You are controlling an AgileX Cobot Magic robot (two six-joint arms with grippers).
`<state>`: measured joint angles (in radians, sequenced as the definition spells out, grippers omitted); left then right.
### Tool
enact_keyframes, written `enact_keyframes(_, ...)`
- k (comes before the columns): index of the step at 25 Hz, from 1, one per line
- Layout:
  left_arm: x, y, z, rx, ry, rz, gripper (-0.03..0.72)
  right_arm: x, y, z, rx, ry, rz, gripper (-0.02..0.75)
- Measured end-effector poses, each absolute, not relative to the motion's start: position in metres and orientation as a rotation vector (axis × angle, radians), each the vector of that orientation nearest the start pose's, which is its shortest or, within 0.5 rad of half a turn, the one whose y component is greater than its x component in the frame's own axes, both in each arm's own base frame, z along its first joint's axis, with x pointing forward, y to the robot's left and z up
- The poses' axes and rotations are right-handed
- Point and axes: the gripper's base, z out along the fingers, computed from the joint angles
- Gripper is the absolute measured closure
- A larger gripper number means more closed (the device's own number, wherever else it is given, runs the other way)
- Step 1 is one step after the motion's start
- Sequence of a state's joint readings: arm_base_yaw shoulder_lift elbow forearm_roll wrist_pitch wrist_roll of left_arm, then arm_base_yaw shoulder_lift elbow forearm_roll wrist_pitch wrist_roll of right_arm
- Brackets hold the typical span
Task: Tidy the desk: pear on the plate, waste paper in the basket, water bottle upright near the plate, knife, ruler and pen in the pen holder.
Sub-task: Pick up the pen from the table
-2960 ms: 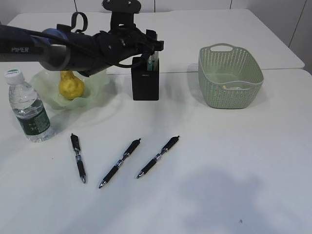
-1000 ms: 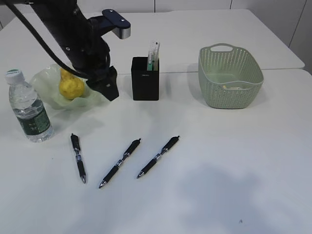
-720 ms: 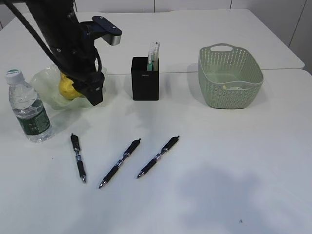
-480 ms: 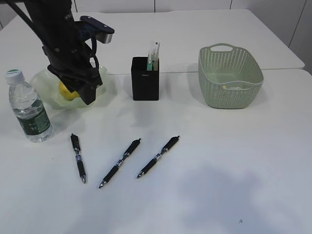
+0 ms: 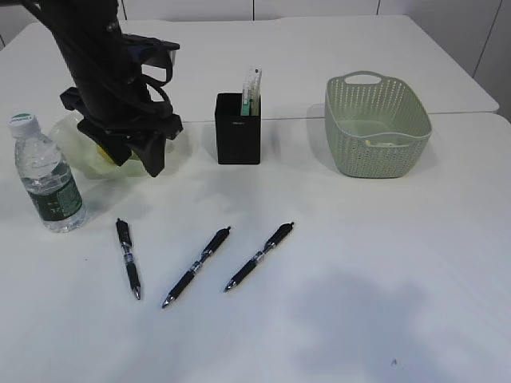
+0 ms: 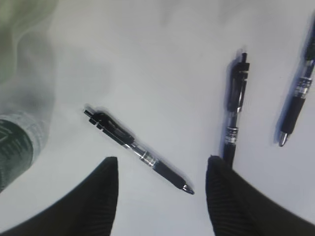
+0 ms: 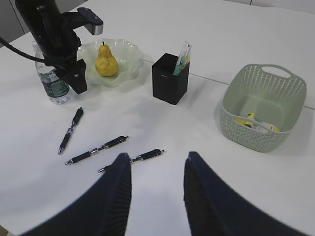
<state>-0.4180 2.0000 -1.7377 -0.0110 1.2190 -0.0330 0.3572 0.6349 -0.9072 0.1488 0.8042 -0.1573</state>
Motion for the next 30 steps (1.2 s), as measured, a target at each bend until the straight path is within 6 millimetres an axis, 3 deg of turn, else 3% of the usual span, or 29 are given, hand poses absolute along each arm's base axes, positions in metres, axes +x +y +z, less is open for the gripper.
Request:
enact_keyframes(11, 0.38, -0.174, 0.253, 0.543, 2.927, -0.132, 0.295, 0.094, 0.046, 0.392, -0.476, 1.957, 0.308, 0.439)
enact_keyframes(21, 0.348, -0.159, 0.253, 0.548, 2.985, -0.114, 0.305, 0.094, 0.046, 0.392, -0.475, 1.957, 0.31, 0.438)
enact_keyframes(30, 0.32, -0.147, 0.29, 0.536, 2.908, -0.142, 0.308, 0.094, 0.046, 0.392, -0.474, 1.957, 0.316, 0.438)
